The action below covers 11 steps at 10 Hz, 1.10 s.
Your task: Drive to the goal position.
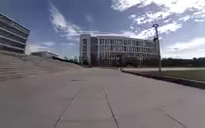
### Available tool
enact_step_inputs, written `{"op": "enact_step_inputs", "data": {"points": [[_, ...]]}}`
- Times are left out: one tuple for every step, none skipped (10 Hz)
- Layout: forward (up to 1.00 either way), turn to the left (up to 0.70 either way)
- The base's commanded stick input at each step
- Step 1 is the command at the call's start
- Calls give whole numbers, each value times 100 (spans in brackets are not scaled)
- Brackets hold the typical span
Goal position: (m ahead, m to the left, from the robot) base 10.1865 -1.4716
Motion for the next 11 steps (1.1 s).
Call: {"op": "enact_step_inputs", "data": {"points": [[70, 0], [70, 0], [70, 0], [70, 0], [70, 0], [70, 0], [70, 0], [70, 0], [70, 0], [70, 0], [70, 0]]}}
